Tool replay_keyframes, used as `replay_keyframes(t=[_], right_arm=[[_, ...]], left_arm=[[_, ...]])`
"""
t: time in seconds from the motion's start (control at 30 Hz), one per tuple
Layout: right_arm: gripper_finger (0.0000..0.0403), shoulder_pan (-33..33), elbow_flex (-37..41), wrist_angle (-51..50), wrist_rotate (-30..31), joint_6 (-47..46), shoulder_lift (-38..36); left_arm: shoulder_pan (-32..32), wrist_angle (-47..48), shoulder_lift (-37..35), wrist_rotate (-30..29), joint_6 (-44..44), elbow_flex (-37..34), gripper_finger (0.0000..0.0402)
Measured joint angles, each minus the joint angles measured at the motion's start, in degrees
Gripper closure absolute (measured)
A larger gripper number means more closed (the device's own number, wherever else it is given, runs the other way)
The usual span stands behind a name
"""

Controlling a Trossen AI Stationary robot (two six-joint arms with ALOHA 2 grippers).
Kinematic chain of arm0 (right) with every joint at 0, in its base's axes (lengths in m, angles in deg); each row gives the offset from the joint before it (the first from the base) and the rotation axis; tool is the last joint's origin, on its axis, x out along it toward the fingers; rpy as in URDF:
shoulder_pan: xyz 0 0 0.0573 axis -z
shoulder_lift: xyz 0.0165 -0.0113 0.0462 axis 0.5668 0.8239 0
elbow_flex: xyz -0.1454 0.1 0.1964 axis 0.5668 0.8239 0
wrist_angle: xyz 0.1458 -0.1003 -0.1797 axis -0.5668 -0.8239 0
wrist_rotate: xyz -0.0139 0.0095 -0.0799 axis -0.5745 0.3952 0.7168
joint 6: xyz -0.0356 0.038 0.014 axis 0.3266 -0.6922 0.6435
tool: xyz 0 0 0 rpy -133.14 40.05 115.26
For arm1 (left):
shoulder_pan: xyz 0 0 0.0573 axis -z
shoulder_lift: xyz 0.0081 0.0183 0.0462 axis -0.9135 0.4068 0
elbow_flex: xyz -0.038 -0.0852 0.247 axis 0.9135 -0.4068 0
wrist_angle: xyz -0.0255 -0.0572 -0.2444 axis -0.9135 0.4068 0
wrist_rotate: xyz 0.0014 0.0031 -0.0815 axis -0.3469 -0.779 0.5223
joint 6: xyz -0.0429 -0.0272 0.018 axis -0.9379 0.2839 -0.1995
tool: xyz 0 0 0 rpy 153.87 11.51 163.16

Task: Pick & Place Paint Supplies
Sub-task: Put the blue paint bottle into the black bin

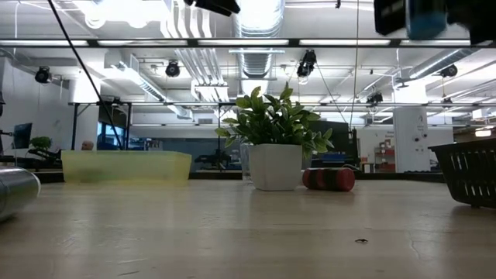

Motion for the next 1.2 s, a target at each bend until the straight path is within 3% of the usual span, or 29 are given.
replay_keyframes(t=[0.17, 0.33, 0.7, 0.97, 1.2], right_arm=[[0.0289, 0.0, 6.5, 9.7, -1.8, -0.3, 0.7], [0.0289, 0.0, 9.0, 9.3, -1.8, -0.3, 0.8], [0.0289, 0.0, 10.6, 10.9, -4.3, 0.1, 6.3], [0.0289, 0.0, 12.0, 20.7, -3.4, -0.3, 14.3], [0.0289, 0.0, 12.3, 24.1, -1.3, -0.5, 16.4]], left_arm=[[0.1, 0.4, 1.9, -1.2, -2.7, 0.0, 0.0121], [0.0, -0.4, 4.2, -1.5, -3.4, 0.0, 0.0121], [0.1, -1.3, 6.2, -1.4, -4.5, 0.0, 0.0121], [0.1, -1.3, 6.2, -1.5, -4.3, 0.0, 0.0121], [0.1, -1.1, 6.2, -1.4, -4.0, 0.0, 0.0121]])
